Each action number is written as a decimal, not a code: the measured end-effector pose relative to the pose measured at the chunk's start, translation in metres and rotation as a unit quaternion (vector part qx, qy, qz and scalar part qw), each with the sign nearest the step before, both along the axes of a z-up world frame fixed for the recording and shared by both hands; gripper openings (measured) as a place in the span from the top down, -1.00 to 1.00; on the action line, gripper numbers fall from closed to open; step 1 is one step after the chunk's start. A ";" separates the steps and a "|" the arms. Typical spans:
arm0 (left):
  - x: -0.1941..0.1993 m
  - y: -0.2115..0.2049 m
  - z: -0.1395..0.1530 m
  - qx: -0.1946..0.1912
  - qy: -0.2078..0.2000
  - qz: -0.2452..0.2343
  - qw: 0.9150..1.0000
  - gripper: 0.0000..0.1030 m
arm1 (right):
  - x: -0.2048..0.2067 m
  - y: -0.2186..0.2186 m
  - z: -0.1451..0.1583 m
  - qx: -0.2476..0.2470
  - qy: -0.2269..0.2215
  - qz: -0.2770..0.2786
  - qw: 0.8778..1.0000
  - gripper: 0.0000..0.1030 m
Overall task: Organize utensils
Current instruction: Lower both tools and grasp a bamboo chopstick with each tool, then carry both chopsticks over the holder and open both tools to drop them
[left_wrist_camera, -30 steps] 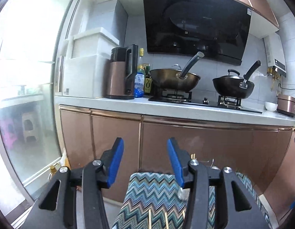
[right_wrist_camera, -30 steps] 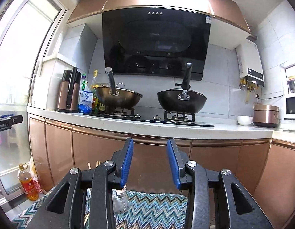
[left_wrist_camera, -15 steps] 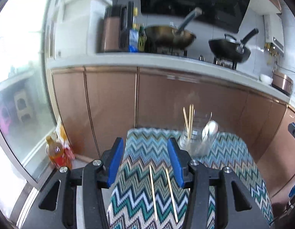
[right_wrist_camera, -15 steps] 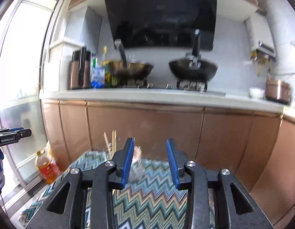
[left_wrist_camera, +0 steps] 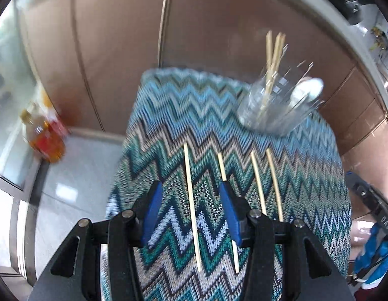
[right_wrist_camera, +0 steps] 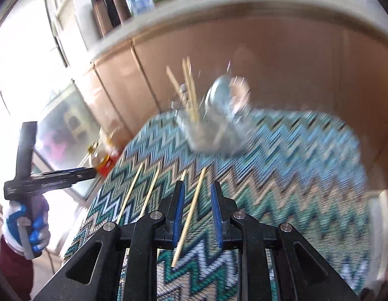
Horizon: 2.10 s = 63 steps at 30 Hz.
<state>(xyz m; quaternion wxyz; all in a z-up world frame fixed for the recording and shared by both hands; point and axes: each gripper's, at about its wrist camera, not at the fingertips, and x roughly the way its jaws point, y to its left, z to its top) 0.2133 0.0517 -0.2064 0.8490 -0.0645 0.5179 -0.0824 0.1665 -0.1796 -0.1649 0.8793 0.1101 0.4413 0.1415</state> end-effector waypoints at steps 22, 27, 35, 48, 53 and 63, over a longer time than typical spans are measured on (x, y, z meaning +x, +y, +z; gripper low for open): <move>0.080 -0.015 -0.073 0.023 0.110 -0.023 0.993 0.58 | 0.093 0.059 -0.103 -0.067 0.118 0.038 0.990 0.75; 0.085 -0.017 -0.081 0.029 0.127 -0.026 0.991 0.69 | 0.100 0.065 -0.110 -0.077 0.133 0.044 0.987 0.79; 0.086 -0.028 -0.082 0.060 0.130 -0.031 0.989 0.83 | 0.103 0.062 -0.111 -0.064 0.145 0.036 0.987 0.85; 0.064 -0.002 -0.059 -0.013 0.081 0.006 0.997 0.92 | 0.073 0.036 -0.082 0.002 0.114 0.017 0.993 0.90; 0.040 0.009 -0.022 -0.021 0.031 0.019 0.999 0.92 | 0.049 0.031 -0.044 0.010 0.045 0.017 0.999 0.90; 0.037 -0.010 0.114 -0.131 -0.187 0.000 0.974 0.92 | 0.059 0.023 0.086 0.031 -0.225 -0.016 0.974 0.89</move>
